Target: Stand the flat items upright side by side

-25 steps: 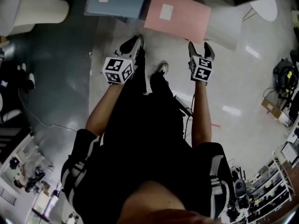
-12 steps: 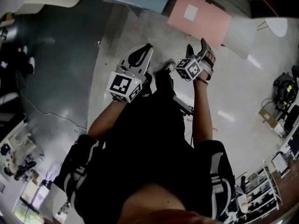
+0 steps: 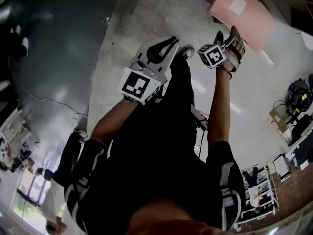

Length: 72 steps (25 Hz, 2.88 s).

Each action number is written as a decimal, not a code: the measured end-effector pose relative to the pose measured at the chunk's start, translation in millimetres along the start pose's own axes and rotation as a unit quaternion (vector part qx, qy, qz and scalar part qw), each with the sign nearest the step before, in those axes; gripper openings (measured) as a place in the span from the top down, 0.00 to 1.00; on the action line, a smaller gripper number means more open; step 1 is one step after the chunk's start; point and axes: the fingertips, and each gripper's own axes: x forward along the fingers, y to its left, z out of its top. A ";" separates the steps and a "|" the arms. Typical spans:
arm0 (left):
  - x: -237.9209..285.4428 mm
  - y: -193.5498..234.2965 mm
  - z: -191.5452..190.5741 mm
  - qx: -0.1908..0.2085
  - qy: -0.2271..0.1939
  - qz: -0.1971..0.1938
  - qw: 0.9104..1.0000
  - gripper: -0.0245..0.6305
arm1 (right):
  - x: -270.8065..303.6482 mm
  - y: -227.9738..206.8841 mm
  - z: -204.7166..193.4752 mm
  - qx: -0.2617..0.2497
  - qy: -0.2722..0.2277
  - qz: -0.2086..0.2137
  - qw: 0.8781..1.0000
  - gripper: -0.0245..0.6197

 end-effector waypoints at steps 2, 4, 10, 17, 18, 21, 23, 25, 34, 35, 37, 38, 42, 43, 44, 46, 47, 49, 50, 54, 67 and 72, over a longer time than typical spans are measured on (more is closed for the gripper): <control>-4.9 12.9 -3.4 -0.007 -0.011 0.000 1.000 0.90 | 12.8 6.5 6.1 -0.014 0.009 -0.021 1.000 0.40; -9.4 24.3 -10.9 -0.012 -0.010 0.002 1.000 0.90 | 22.2 6.6 13.2 -0.021 0.011 -0.050 0.998 0.39; -13.8 32.1 -28.1 -0.028 -0.019 -0.008 0.999 0.90 | 43.3 2.1 9.2 -0.027 0.026 -0.093 0.995 0.38; 3.4 42.9 -47.4 -0.036 -0.016 -0.022 0.999 0.90 | 73.9 -10.1 14.1 -0.016 0.035 -0.131 0.991 0.37; 4.4 42.5 -48.3 -0.036 -0.014 -0.021 0.999 0.90 | 79.5 -8.9 10.3 -0.019 0.041 -0.130 0.990 0.37; 6.3 40.4 -46.7 -0.038 -0.012 -0.019 0.999 0.90 | 86.0 -12.4 8.4 -0.014 0.041 -0.124 0.991 0.37; 4.8 43.2 -45.8 -0.036 -0.012 -0.017 0.999 0.90 | 83.5 -15.8 12.6 -0.011 0.036 -0.116 0.993 0.39; 0.5 47.2 -46.3 -0.035 -0.012 -0.015 0.999 0.90 | 79.4 -17.7 16.8 -0.013 0.032 -0.111 0.993 0.40; -11.8 23.2 -30.3 -0.036 -0.014 -0.030 0.999 0.90 | 34.9 -33.2 14.7 0.001 -0.015 -0.070 0.997 0.43; -12.3 16.4 -26.1 -0.034 -0.016 -0.032 0.999 0.90 | 25.6 -34.8 15.7 0.008 -0.031 -0.062 0.998 0.44; -14.1 5.4 -18.0 -0.031 -0.020 -0.039 0.999 0.90 | 6.7 -38.7 18.5 0.024 -0.059 -0.049 0.997 0.45; -14.3 3.0 -15.0 -0.029 -0.022 -0.043 0.998 0.90 | 0.2 -41.9 21.0 0.033 -0.070 -0.047 0.996 0.46; -15.9 -2.7 2.4 -0.022 -0.036 -0.053 0.998 0.90 | -21.2 -65.8 29.1 0.095 -0.109 -0.053 0.988 0.47; -18.8 -5.5 8.0 -0.021 -0.040 -0.055 0.998 0.90 | -29.4 -74.4 29.6 0.118 -0.120 -0.055 0.984 0.47; -22.5 -8.3 13.5 -0.021 -0.042 -0.056 0.997 0.90 | -38.4 -83.7 29.9 0.143 -0.132 -0.058 0.979 0.47; -29.6 -13.7 24.9 -0.022 -0.047 -0.059 0.997 0.90 | -55.7 -103.8 29.4 0.196 -0.156 -0.061 0.966 0.47; -32.0 -16.5 31.0 -0.020 -0.051 -0.062 0.997 0.90 | -62.9 -114.4 28.1 0.222 -0.167 -0.062 0.959 0.47; -34.5 -21.6 43.9 -0.012 -0.061 -0.069 0.996 0.90 | -73.8 -135.5 23.6 0.273 -0.186 -0.063 0.942 0.48; -35.4 -23.8 50.5 -0.006 -0.067 -0.073 0.995 0.90 | -78.6 -145.1 21.1 0.299 -0.194 -0.063 0.932 0.48; -43.2 -39.1 73.7 0.011 -0.077 -0.089 0.993 0.90 | -97.5 -170.3 -0.6 0.418 -0.217 -0.060 0.880 0.48; -5.6 -83.5 121.0 0.018 -0.080 -0.132 0.988 0.90 | -95.3 -196.0 -63.0 0.653 -0.227 -0.011 0.722 0.48; 34.4 -102.0 143.6 0.029 -0.088 -0.144 0.985 0.90 | -74.9 -206.6 -69.3 0.646 -0.209 0.005 0.735 0.48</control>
